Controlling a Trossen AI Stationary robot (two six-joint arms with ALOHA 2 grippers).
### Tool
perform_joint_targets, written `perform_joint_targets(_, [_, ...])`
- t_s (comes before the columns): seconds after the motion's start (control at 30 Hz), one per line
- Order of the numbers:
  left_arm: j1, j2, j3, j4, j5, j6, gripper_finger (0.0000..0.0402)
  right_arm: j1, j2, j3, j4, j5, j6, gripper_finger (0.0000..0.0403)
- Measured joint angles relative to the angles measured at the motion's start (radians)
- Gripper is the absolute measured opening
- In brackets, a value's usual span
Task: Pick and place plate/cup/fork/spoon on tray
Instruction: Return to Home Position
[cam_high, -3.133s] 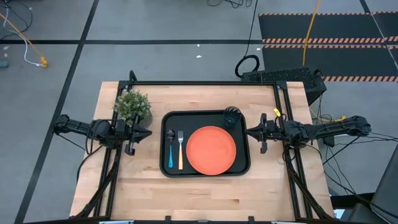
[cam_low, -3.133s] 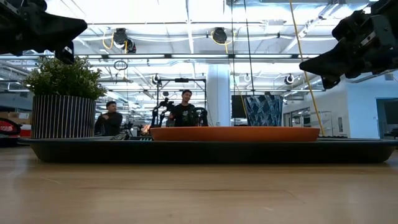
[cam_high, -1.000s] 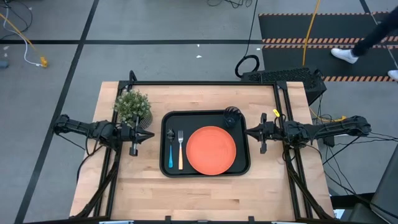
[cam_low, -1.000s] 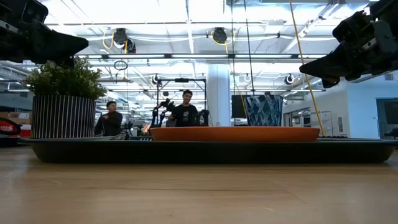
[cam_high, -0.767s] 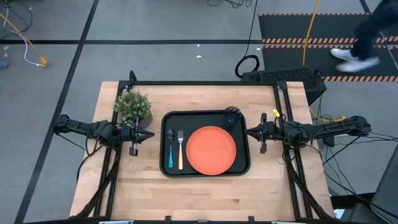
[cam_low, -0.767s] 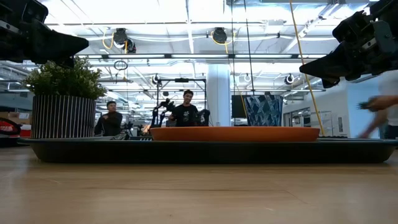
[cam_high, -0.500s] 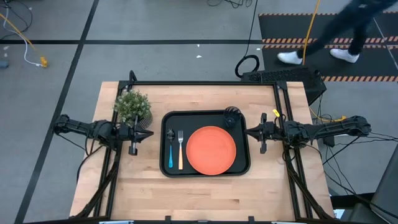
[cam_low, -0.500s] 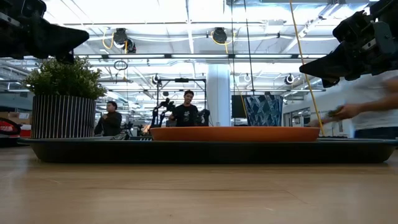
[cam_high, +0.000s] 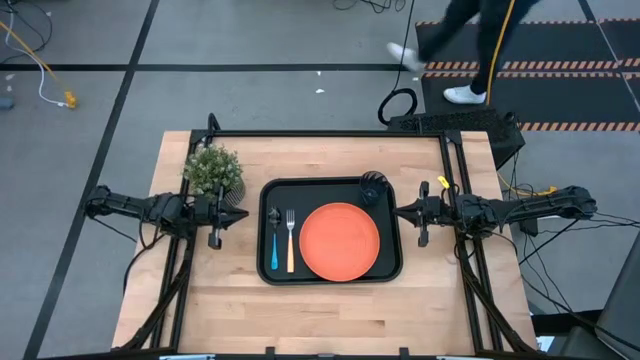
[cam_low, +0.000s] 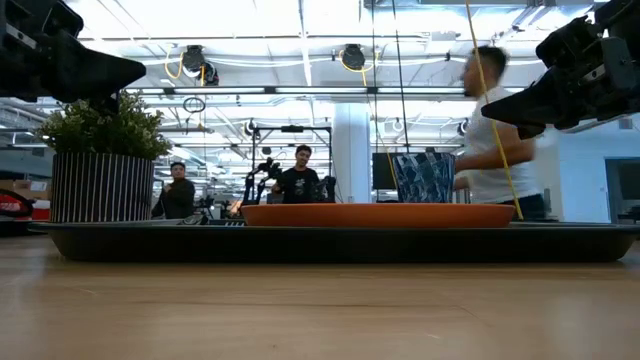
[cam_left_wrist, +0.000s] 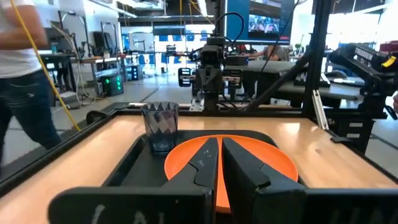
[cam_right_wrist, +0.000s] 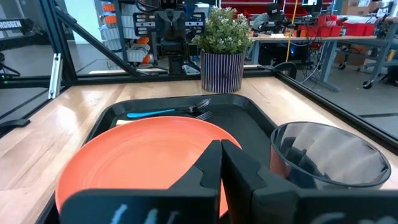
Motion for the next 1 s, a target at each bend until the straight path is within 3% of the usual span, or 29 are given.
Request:
perform_joint_targets(0.83, [0.000, 0.000, 0.000, 0.010, 0.001, -0.012, 0.0026, 0.000, 0.000, 0.000, 0.031, -0.004, 0.052, 0.0000])
perform_joint_targets(1.0, [0.000, 0.000, 0.000, -0.004, 0.045, -0.018, 0.0026, 0.000, 0.000, 0.000, 0.035, -0.004, 0.053, 0.0000])
